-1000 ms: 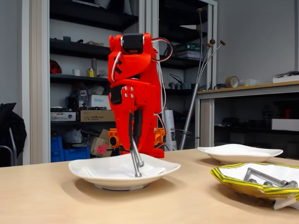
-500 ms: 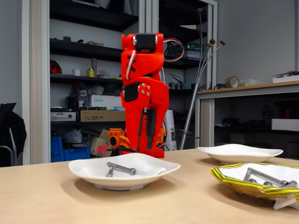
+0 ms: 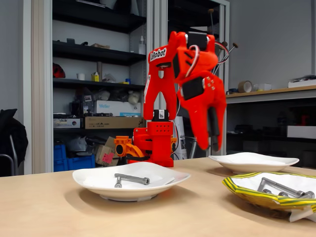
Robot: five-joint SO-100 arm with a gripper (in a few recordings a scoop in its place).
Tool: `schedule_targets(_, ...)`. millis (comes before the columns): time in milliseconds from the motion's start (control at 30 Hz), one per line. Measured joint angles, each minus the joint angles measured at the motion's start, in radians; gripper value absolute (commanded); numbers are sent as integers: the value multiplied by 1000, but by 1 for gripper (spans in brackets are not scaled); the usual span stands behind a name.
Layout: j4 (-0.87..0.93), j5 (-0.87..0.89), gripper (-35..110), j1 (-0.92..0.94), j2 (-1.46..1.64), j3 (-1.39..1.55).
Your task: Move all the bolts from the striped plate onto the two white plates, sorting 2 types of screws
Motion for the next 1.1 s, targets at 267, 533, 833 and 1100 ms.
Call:
schedule_targets(267,-204,126,9,-117,-91,-18)
schedule_targets(533,-342,-5,8,-155,-184,-37)
schedule_targets(833,-345,5,12,-155,-249,-84)
schedule_targets(1100,-341,72,10,-155,-351,-120)
